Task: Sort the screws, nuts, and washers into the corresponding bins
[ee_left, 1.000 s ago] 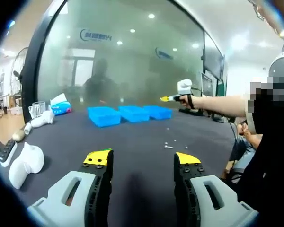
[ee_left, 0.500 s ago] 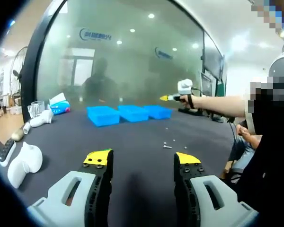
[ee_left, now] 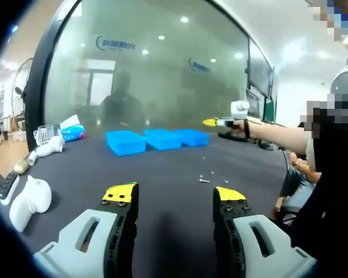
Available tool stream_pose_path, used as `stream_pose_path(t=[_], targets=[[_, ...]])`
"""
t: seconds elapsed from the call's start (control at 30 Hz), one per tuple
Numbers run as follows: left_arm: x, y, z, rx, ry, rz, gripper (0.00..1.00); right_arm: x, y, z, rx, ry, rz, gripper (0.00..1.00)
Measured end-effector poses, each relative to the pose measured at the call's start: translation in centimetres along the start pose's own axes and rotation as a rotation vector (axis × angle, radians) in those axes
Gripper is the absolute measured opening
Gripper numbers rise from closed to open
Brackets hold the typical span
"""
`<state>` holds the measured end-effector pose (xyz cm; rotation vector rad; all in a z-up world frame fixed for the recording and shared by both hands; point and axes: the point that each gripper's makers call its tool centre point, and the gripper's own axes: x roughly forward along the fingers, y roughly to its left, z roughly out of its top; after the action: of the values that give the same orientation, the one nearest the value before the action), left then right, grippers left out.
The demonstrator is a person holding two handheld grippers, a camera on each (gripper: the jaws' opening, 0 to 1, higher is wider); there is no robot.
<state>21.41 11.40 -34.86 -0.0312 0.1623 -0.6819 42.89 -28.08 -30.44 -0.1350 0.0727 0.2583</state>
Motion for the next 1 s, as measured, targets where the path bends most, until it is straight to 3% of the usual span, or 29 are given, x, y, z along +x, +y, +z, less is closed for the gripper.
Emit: stream_pose_path(t=[0.37, 0.5, 0.63, 1.0], targets=[[-0.2, 0.2, 0.7, 0.011, -0.013, 0.011, 0.50, -9.6, 2.4, -0.4, 0.062, -0.065, 0.027, 0.28], [-0.2, 0.1, 1.0, 0.016, -0.017, 0.011, 0.50, -12.3, 3.0, -0.9, 0.023, -0.066, 0.016, 0.28], [-0.2, 0.0, 1.3, 0.017, -0.025, 0.010, 0.50, -15.1, 3.1, -1.6, 0.050, -0.074, 0.021, 0.27], [-0.5, -0.1, 1.5, 0.033, -0.029, 0.009, 0.50, -19.6, 5.2, -3.8, 0.054, -0.045, 0.070, 0.27]])
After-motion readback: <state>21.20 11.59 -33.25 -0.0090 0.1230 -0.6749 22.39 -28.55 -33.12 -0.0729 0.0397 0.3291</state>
